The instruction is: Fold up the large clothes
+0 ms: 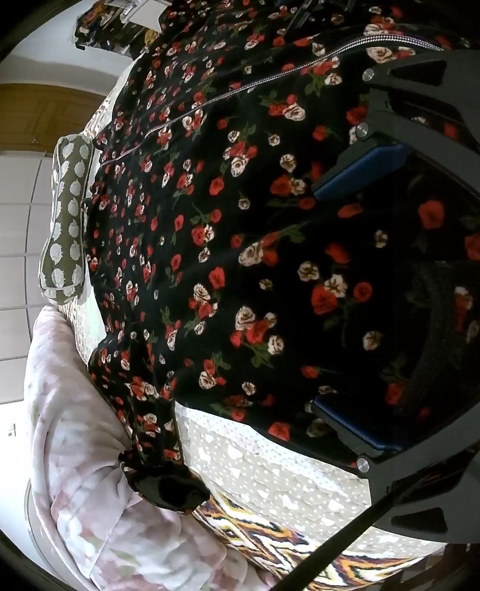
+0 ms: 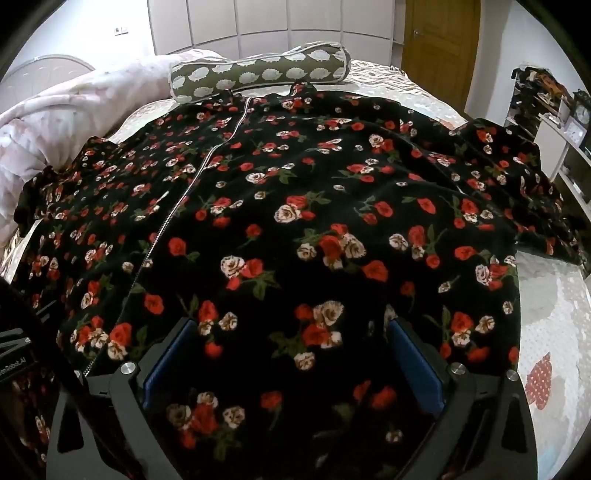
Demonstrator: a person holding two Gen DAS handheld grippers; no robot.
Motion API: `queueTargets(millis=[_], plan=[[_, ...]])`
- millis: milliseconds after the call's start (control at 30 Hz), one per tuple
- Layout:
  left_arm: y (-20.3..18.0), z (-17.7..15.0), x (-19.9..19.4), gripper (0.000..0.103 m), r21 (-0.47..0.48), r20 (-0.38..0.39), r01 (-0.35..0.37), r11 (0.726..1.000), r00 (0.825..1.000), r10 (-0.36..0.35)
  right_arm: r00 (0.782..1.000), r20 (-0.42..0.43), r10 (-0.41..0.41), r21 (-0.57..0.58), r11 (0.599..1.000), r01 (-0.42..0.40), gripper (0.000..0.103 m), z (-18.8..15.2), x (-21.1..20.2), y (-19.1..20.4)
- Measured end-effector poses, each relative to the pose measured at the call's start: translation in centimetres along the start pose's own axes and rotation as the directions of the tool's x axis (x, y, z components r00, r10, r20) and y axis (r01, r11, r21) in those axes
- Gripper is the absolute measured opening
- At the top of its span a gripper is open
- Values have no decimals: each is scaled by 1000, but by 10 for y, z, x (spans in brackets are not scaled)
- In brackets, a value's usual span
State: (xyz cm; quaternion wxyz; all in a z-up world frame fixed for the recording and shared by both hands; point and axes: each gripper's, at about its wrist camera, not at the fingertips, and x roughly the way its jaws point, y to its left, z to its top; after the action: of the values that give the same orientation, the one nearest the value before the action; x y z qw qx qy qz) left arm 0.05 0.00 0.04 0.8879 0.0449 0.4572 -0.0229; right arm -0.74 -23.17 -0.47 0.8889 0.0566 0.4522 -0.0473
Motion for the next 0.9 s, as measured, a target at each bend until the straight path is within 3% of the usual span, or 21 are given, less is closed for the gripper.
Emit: queueTargets(millis=[900], plan=[[0, -1, 0, 103, 0, 1, 0, 1000, 1000, 0, 1000, 3, -3, 5, 1000, 3, 103, -2, -1, 0]])
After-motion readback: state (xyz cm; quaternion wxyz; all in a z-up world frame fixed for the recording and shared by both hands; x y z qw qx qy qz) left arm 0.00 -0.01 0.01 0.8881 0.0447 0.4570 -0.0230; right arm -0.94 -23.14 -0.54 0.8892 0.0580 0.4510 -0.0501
